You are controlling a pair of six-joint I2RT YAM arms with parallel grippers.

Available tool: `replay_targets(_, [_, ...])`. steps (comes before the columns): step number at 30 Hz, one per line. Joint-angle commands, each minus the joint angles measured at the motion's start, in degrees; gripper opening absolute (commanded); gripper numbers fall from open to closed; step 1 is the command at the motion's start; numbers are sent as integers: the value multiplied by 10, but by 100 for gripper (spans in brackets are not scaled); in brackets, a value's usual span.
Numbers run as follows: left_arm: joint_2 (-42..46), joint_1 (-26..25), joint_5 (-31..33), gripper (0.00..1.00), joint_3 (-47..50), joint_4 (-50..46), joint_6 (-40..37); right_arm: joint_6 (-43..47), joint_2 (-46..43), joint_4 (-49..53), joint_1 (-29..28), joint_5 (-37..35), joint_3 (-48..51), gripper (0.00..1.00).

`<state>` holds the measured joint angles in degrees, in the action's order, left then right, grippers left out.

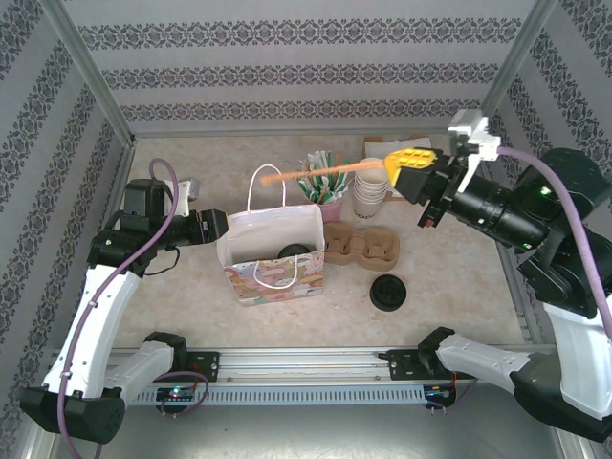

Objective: Pack the takeout coffee

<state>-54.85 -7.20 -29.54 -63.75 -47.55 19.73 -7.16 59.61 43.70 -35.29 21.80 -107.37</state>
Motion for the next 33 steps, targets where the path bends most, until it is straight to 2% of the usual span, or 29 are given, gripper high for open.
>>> replay_targets(1, [8,-8,-4,57,-5,4,7,27,11,58,-14,38,13,0])
replay_targets(10, [10,-8,-4,57,-6,3,16,62,72,85,-60,5,58,0])
replay_targets(16, [8,-9,-6,57,-4,4,18,74,147,83,-86,-9,75,0])
replay_targets(33, [7,-10,-10,57,1,7,15,108,302,66,-175,-84,82,0])
